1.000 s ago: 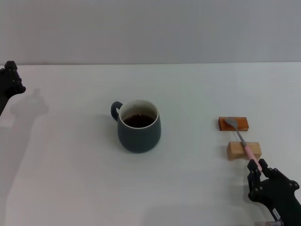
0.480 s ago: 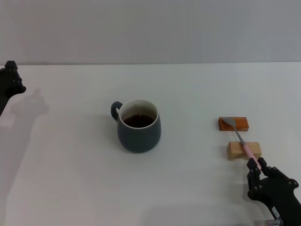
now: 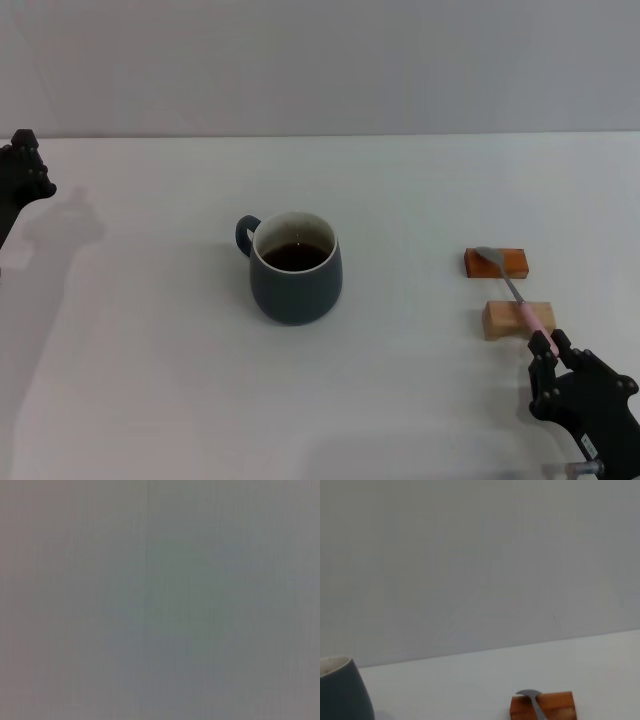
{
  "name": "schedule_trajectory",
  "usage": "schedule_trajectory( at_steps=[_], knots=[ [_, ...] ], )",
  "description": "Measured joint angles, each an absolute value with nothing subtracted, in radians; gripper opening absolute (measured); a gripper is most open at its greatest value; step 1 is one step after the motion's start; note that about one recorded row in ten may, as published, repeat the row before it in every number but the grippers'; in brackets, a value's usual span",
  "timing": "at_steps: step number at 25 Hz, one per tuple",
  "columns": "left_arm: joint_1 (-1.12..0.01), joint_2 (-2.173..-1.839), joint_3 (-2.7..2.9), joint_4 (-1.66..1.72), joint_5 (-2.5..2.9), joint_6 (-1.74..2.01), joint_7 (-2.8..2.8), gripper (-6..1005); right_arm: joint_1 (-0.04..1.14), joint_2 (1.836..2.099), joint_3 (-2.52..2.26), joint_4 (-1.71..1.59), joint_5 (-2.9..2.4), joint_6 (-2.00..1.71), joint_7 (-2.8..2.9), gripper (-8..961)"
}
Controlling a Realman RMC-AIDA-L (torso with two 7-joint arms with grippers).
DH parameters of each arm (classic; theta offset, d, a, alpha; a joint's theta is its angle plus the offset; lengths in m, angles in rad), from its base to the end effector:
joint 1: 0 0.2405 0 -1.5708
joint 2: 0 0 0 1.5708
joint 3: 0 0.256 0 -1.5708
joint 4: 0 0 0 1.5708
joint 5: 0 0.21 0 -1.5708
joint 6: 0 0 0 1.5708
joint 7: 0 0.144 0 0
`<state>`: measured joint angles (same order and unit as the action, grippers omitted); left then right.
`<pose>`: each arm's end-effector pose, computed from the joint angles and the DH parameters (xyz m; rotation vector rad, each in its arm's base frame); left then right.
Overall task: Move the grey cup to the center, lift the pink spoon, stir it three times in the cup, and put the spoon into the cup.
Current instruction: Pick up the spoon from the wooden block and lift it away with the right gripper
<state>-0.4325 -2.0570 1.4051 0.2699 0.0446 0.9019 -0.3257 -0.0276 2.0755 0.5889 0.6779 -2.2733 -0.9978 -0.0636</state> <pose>-0.3457 0.3653 0.0233 -1.5580 -0.6471 -0.6291 0.3109 0.2025 -0.0990 -1.7220 0.8338 0.6718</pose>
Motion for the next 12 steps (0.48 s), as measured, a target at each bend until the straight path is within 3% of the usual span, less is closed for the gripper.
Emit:
schedule_trajectory(
  at_steps=[12],
  knots=[
    [-0.434,-2.057,1.405,0.270,0.044,0.902,-0.326,2,-0.025,2.074,0.594,0.687,-2.273,-0.999,-0.087,153]
  ],
)
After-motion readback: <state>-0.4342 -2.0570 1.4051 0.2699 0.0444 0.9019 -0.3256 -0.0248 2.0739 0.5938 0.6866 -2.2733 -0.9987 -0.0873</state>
